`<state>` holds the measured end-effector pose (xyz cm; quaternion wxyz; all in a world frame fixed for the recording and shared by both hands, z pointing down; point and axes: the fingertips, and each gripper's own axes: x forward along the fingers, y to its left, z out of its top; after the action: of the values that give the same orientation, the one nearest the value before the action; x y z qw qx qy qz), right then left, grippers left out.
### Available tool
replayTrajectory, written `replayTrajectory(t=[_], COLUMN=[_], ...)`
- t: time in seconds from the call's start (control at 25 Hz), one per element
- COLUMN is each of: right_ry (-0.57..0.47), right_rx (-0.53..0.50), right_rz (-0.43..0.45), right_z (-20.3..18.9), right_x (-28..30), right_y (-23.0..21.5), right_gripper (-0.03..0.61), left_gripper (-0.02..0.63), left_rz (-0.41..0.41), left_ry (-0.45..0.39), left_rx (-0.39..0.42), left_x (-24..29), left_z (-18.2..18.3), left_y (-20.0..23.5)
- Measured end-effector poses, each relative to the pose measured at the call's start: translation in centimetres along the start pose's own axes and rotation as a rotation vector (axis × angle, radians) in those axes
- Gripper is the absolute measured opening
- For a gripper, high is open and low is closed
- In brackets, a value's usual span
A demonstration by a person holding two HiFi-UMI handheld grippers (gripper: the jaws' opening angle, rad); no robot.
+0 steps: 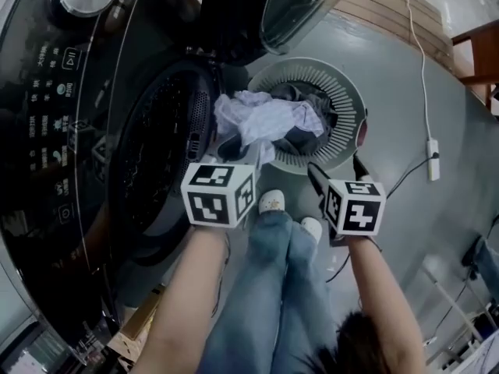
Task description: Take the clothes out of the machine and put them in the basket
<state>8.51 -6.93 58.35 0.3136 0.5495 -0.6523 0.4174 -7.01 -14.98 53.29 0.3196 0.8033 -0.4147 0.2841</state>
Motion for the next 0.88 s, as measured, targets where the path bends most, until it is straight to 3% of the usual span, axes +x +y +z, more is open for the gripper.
replayTrajectory(t=[0.32, 0.56, 0.72, 0.8, 0.88], right_ry=[-0.053, -0.085, -0.095, -0.088, -0.075], right_rx=[0.004, 0.026, 0.04, 0.041, 0.044], right_rz=[-0.026, -0.048, -0.045, -0.04, -0.034], right_z=[2.2, 4.0, 4.1, 3.7, 3.1], right_x=[-5.8, -8.9, -9.6, -9.0, -8.1], right_y=[-4.2, -7.1, -8.2, -8.4, -8.4], right_gripper=[0.43, 0.425, 0.42, 0.418, 0.417], left_gripper=[0.055, 0.055, 0.057, 0.058, 0.164], left_rz=[-0.281, -0.415, -0.404, -0.323, -0.199], left_ry=[-0.159, -0.241, -0.254, -0.159, -0.013], left_rx=[-0.125, -0.164, -0.182, -0.16, -0.097], left_x=[-1.0, -1.0, -0.1, 1.9, 4.1], left_z=[8.0, 12.1, 13.3, 11.3, 7.9], left_y=[-9.9, -15.7, -17.0, -15.8, -13.7])
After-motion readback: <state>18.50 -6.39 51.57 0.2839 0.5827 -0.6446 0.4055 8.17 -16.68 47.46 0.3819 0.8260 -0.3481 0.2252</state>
